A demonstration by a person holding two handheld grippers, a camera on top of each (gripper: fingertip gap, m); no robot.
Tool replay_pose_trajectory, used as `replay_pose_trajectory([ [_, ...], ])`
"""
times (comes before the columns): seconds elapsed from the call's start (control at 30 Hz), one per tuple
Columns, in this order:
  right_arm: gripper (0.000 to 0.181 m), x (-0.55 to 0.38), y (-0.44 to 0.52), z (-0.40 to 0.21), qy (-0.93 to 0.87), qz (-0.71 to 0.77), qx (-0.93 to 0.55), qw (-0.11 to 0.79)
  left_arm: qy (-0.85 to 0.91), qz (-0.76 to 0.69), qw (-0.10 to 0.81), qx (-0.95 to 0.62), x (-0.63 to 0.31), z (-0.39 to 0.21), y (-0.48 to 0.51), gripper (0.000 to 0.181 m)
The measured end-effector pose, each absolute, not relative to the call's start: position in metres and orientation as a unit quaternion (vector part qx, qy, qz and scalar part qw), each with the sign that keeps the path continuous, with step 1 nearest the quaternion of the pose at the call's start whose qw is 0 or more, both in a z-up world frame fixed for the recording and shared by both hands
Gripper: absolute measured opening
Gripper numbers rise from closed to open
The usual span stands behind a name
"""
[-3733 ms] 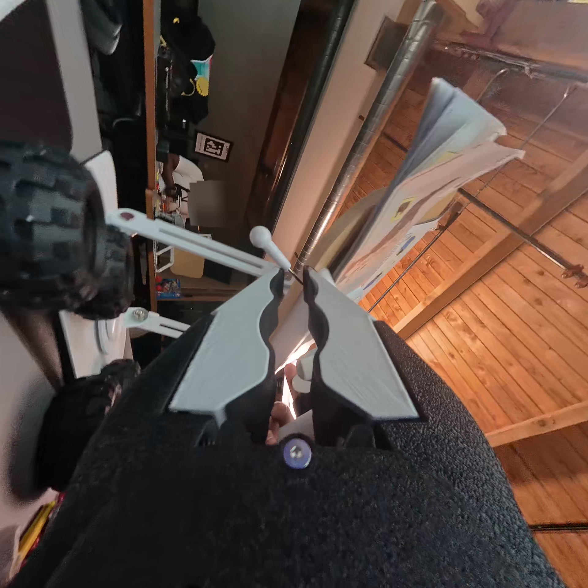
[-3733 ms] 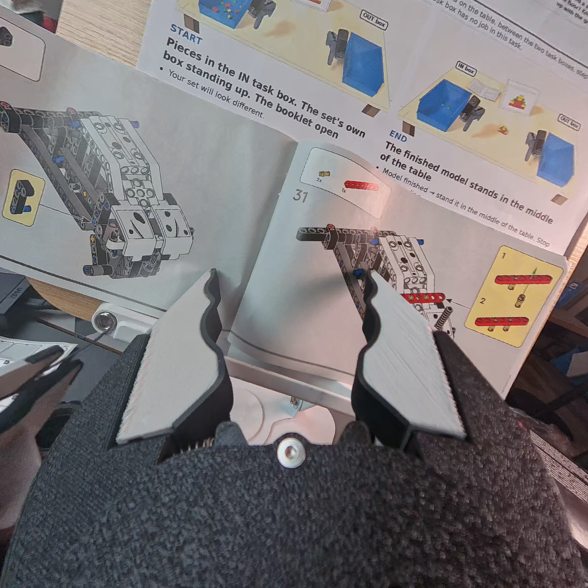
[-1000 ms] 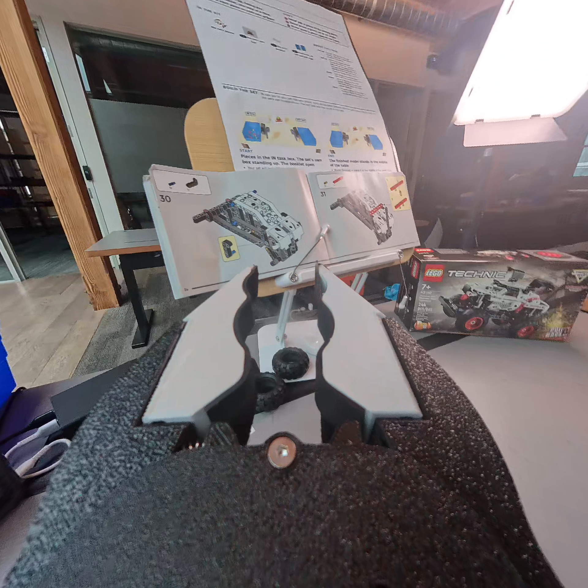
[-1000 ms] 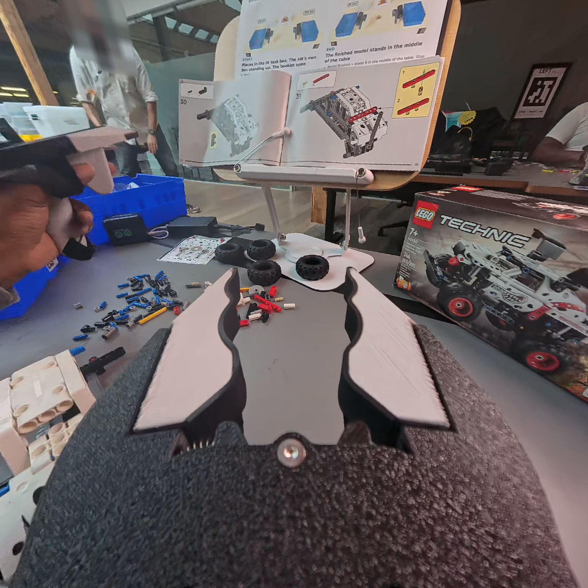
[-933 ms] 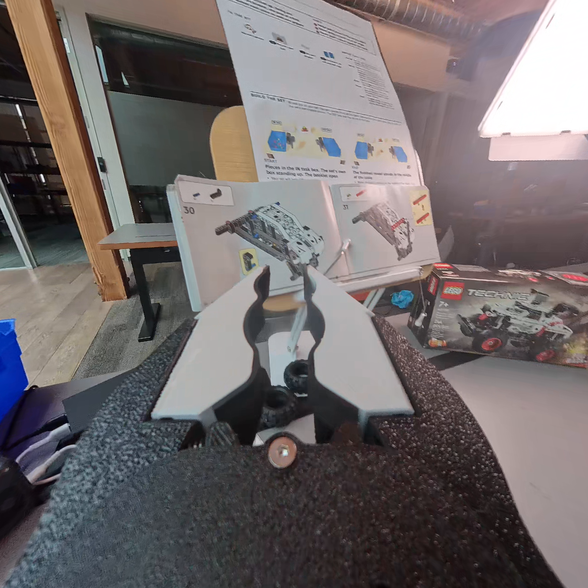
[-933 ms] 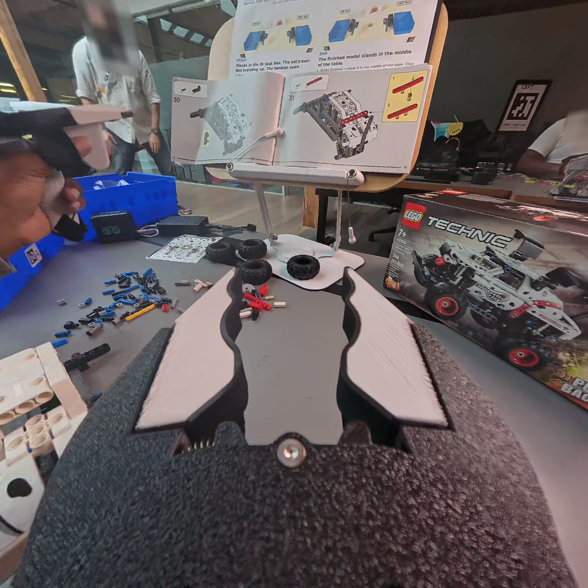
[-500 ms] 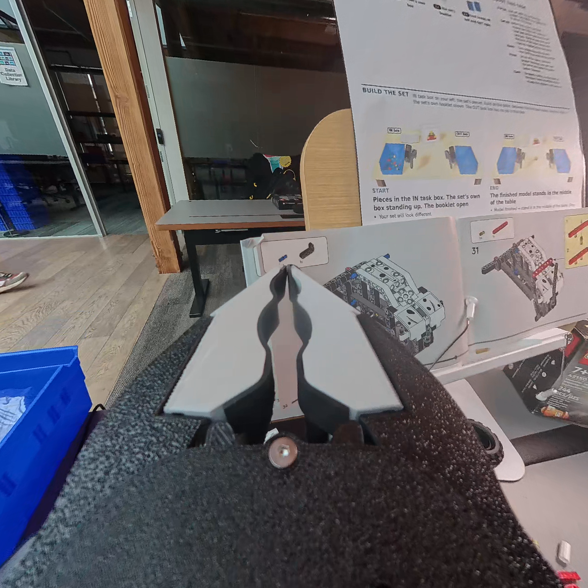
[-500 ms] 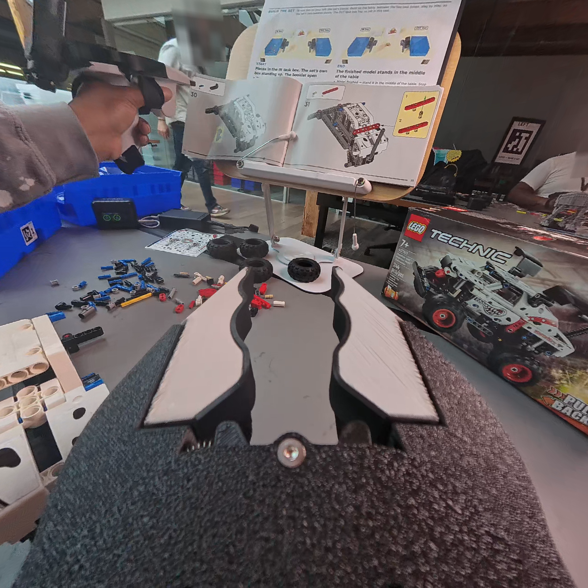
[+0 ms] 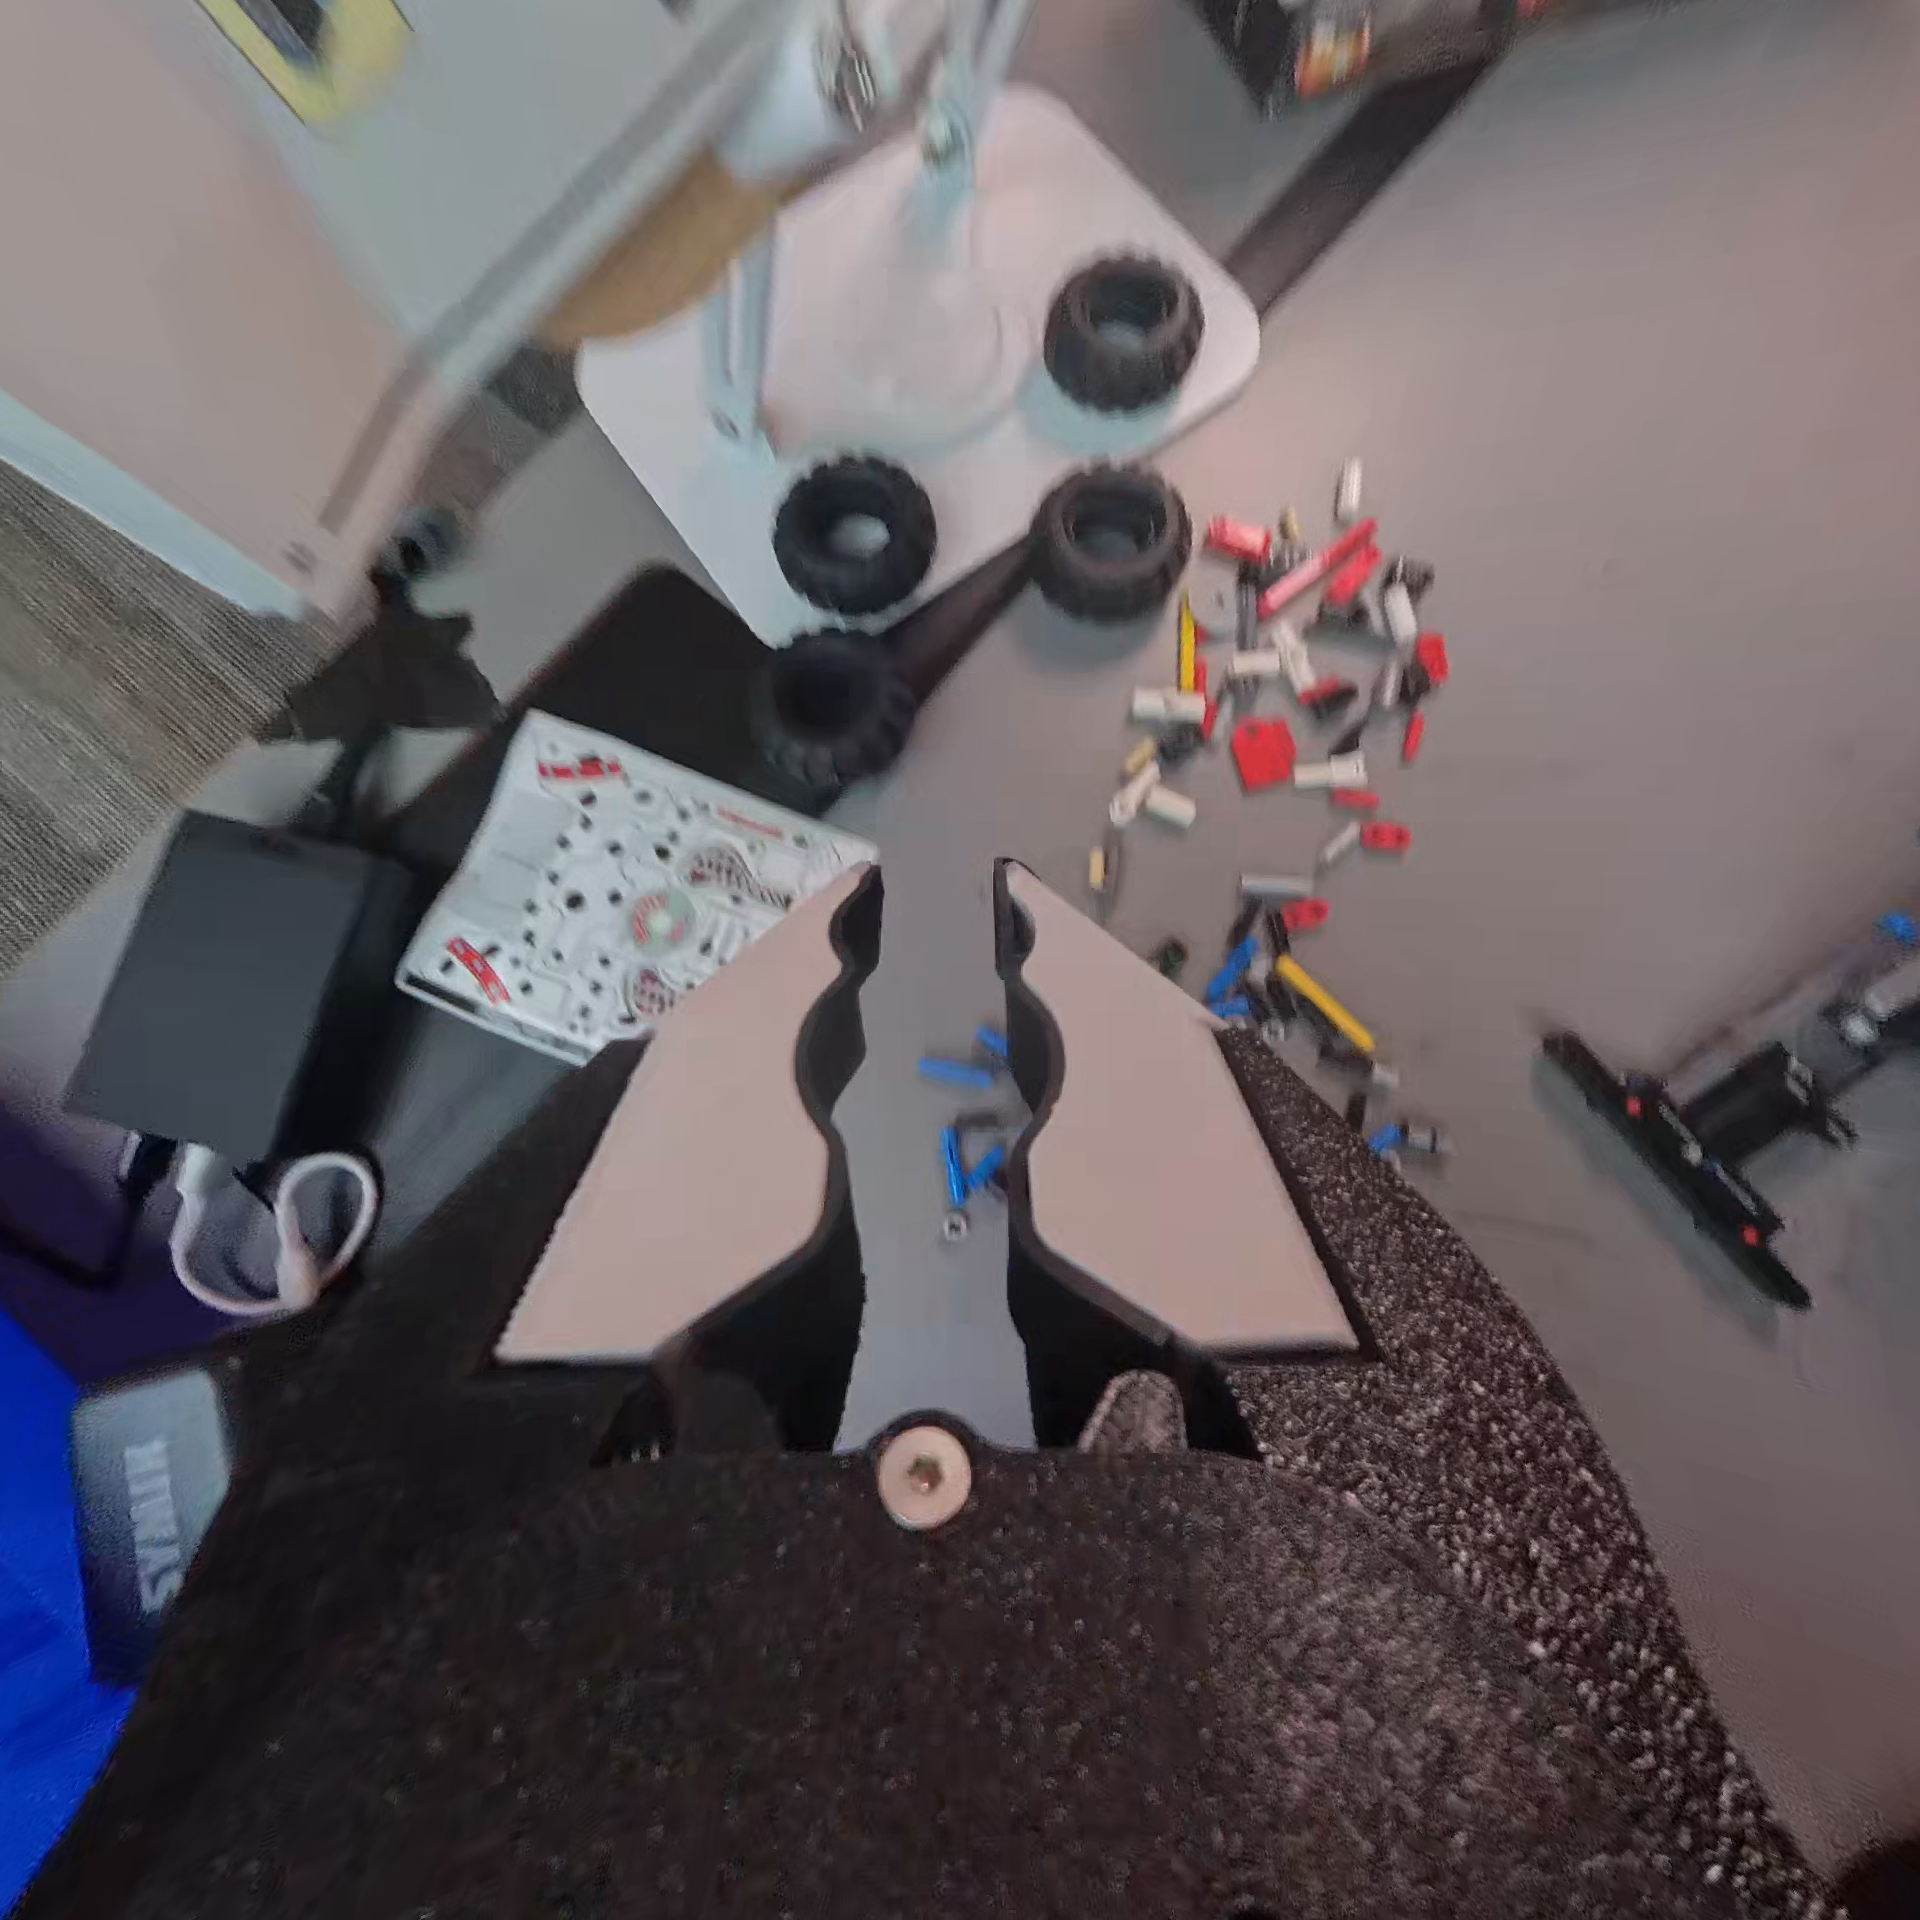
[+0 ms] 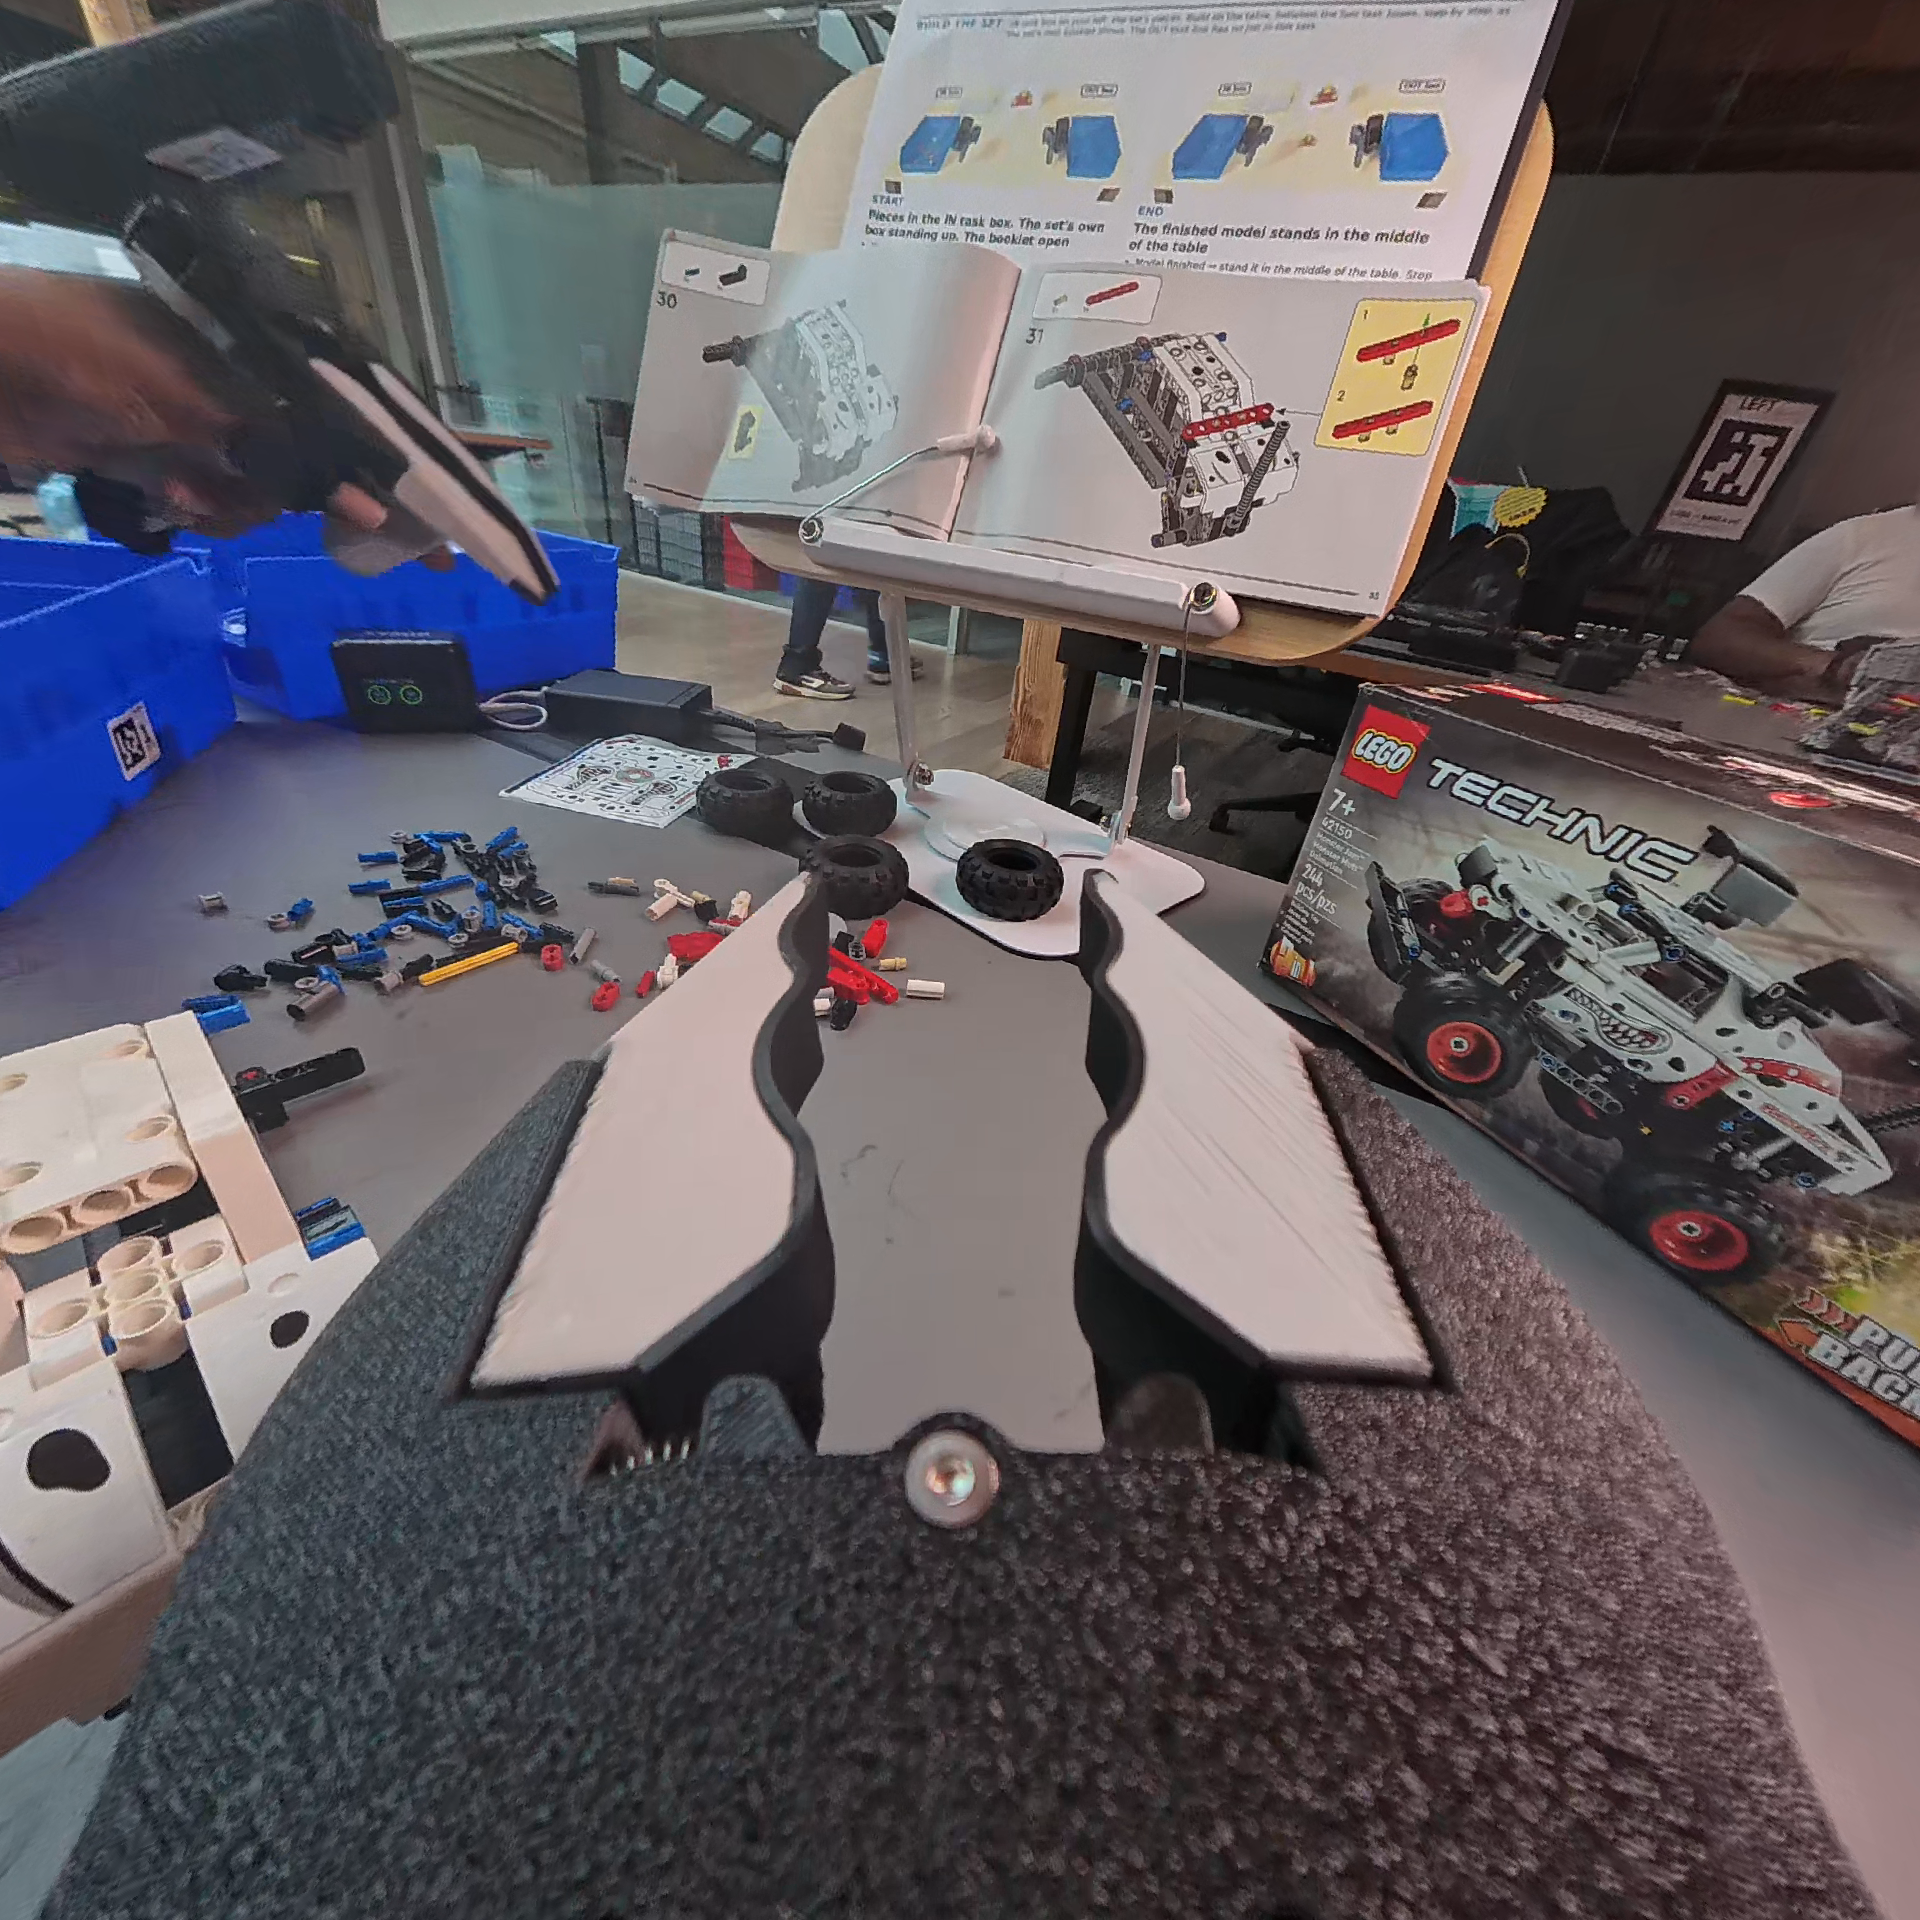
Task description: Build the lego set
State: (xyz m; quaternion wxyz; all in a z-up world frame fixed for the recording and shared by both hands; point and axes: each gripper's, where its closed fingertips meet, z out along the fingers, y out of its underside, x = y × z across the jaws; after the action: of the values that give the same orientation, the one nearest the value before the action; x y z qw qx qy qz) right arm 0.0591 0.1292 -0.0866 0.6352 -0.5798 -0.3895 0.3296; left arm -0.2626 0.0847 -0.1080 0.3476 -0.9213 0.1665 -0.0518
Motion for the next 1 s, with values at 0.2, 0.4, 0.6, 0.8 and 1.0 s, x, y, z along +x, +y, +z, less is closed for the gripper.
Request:
replay_pose_trajectory([
  [0.2,0.048,0.060,0.131,-0.087,-0.391,0.330,-0.581,0.633,0.184,-0.059,0.119,-0.974,-0.263,-0.194,0.001,0.024],
  [0.4,0.047,0.062,0.129,-0.087,-0.394,0.323,-0.581,0.635,0.165,-0.040,0.073,-0.983,-0.268,-0.218,-0.008,0.018],
  [0.6,0.047,0.060,0.130,-0.091,-0.399,0.321,-0.585,0.629,0.154,-0.048,0.057,-0.985,-0.269,-0.221,-0.009,0.017],
  [0.8,0.047,0.059,0.131,-0.094,-0.400,0.319,-0.588,0.627,0.164,-0.040,0.034,-0.985,-0.269,-0.226,-0.013,0.016],
  [1.0,0.047,0.059,0.131,-0.096,-0.403,0.316,-0.588,0.626,0.175,-0.023,0.028,-0.984,-0.272,-0.227,-0.012,0.005],
])
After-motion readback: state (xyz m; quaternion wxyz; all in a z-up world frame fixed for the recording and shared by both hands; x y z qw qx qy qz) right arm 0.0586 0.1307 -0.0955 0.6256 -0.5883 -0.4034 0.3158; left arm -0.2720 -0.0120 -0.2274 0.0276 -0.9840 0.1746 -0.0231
